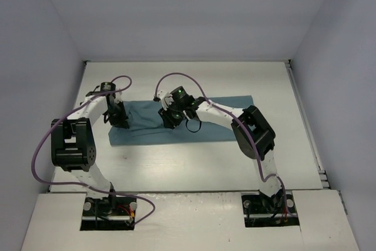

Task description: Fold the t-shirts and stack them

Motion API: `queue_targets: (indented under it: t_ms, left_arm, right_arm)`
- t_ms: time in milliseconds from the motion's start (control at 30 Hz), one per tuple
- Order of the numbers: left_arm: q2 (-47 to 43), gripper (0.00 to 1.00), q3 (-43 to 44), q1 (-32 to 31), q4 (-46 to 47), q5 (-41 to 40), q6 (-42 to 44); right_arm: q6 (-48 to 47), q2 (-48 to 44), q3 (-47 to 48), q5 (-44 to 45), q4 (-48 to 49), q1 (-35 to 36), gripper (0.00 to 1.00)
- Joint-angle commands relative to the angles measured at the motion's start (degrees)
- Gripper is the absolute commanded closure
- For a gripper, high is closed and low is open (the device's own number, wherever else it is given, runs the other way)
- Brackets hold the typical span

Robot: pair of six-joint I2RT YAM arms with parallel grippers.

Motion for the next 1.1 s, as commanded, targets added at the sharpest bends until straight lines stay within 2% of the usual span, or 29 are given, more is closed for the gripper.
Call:
queue_targets:
  t_ms: [0, 133, 200, 300, 733, 767, 833, 967, 1067]
  left_arm:
    - [-0.6, 1.00, 2.5, 0.0, -0.6, 0.5, 0.1]
    - [-0.7, 1.00, 2.4, 0.0, -0.5, 0.5, 0.2]
    - [-0.7, 1.00, 2.4, 0.0, -0.6, 0.3, 0.2]
    - [-0.7, 1.00, 2.2, 0.0, -0.6, 0.4, 0.2]
    - [-1.9, 1.00, 0.9, 1.1, -0.7, 0.3, 0.6]
    - [-1.9, 1.00, 1.0, 1.1, -0.7, 0.5, 0.6]
    - [-1.7, 1.00, 1.2, 1.1, -0.7, 0.7, 0.6]
    - [-1.4, 1.00, 1.5, 1.1, -0.7, 1.3, 0.6]
    - [-1.5, 1.00, 1.5, 1.1, -0.7, 1.3, 0.6]
  right_arm:
    - [-0.1, -1.7, -0.5, 1.4, 1.7, 0.2, 0.71]
    - [-0.4, -1.5, -1.0, 1.8, 1.8, 0.2, 0.73]
    - [-0.6, -1.2, -1.1, 2.0, 1.8, 0.2, 0.80]
    - [-1.1, -1.0, -1.6, 2.6, 1.7, 0.2, 0.98]
    - [-3.1, -6.2, -6.6, 4.2, 1.6, -1.2, 1.00]
    - [-3.0, -6.6, -6.5, 3.9, 1.7, -1.0, 1.00]
    - [-3.0, -6.9, -5.7, 3.7, 1.7, -0.4, 0.82]
    - [-3.2, -5.5, -3.3, 4.2, 1.7, 0.6, 0.73]
    - [-3.3, -4.5, -1.7, 4.7, 1.7, 1.2, 0.70]
